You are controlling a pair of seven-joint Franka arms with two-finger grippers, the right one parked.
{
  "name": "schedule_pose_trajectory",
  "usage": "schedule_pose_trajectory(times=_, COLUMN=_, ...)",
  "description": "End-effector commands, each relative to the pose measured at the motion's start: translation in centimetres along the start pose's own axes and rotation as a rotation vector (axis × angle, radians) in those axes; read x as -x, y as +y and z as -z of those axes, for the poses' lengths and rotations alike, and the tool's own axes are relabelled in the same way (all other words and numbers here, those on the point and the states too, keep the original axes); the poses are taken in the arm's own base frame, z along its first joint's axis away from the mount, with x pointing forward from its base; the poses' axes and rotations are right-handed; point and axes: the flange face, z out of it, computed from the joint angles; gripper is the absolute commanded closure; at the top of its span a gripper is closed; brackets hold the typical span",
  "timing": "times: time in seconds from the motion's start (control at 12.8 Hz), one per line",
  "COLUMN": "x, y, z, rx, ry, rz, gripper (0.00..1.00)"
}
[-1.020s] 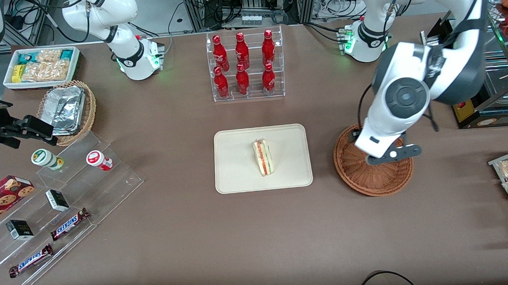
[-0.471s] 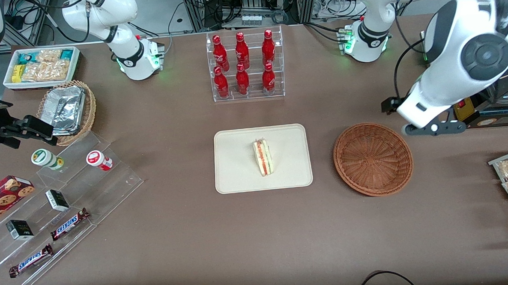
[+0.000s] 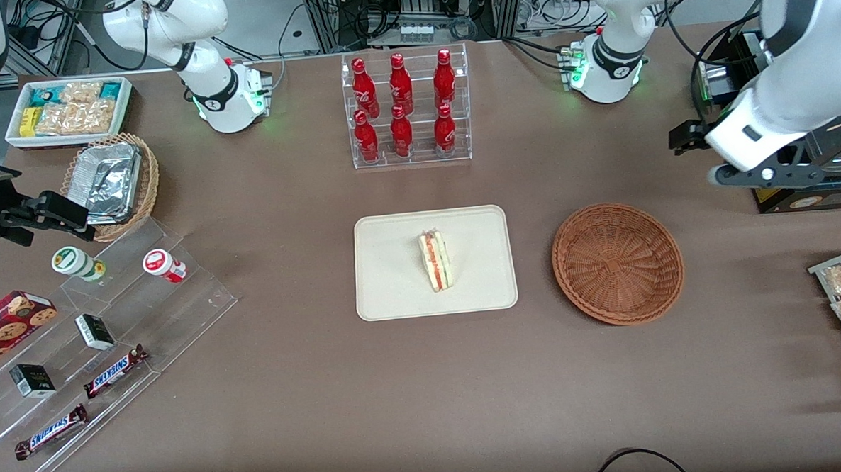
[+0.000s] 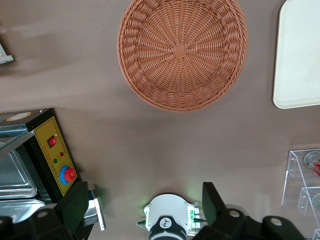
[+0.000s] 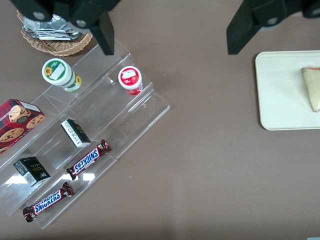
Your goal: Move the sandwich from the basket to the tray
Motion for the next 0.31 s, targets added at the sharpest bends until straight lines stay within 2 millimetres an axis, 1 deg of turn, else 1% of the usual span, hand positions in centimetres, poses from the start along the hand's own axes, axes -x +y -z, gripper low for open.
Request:
schedule_pose_trajectory(times=0.0, x=1.05, y=-3.12, z=1.11, rx=0.055, ry=0.016, rz=0.002, gripper=0.0)
schedule_pose_trajectory(times=0.24, x=0.83, y=-3.38, z=1.25, rx=0.057, ry=0.033, rz=0.008, gripper=0.0)
